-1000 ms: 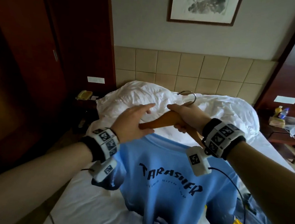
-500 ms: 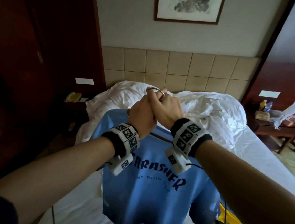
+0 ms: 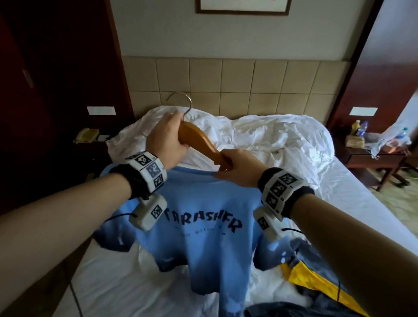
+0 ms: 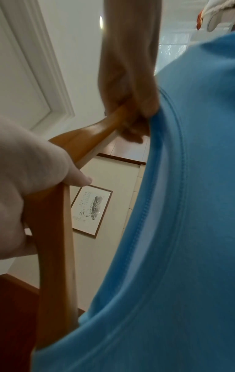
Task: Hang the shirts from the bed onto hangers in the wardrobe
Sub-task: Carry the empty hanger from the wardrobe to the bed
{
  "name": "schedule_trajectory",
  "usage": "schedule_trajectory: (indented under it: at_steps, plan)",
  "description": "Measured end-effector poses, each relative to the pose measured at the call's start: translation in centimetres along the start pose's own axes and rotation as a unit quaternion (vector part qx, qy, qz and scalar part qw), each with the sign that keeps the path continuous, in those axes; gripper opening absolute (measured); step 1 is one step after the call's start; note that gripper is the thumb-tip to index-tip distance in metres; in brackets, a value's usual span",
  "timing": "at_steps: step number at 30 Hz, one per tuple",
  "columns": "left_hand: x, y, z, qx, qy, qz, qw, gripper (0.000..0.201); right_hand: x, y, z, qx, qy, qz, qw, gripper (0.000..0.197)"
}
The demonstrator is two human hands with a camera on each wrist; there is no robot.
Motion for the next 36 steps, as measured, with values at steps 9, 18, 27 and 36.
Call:
schedule_trajectory:
  at_steps: [9,18,27,36]
  plan:
    - [4.7,-2.1,-3.4,0.078,0.020,-0.019,0.997,0.038,-1.6,2.6,6.9,-0.104,-0.063,0.025,0.992,0.024]
    - [9.0,-2.6,-5.3,0.088,0.018,-0.010,0.996,0.035,-8.0,5.0,10.9,-0.185,-0.177,0.069,0.964,0.036]
    - [12.0,-2.4,-6.8,0.099,-0.005,0.001,0.995,0.040,-13.3,6.6,14.0,-0.260,-0.027,-0.111,0.959,0.031]
    - [11.7,-2.1,-6.4,0.118,0.003,-0.006,0.993,0.047,-10.6,4.3,11.7,-0.149,-0.136,0.041,0.979,0.027]
Point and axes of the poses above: each hand's wrist, its own y-axis away from the middle knuckle, its own x-axis out of the back of the hand, z = x × y, the point moved 4 cm from there along -y, towards the middle knuckle, and after that the axes turned 11 degrees about -z, right-handed, at the moved point
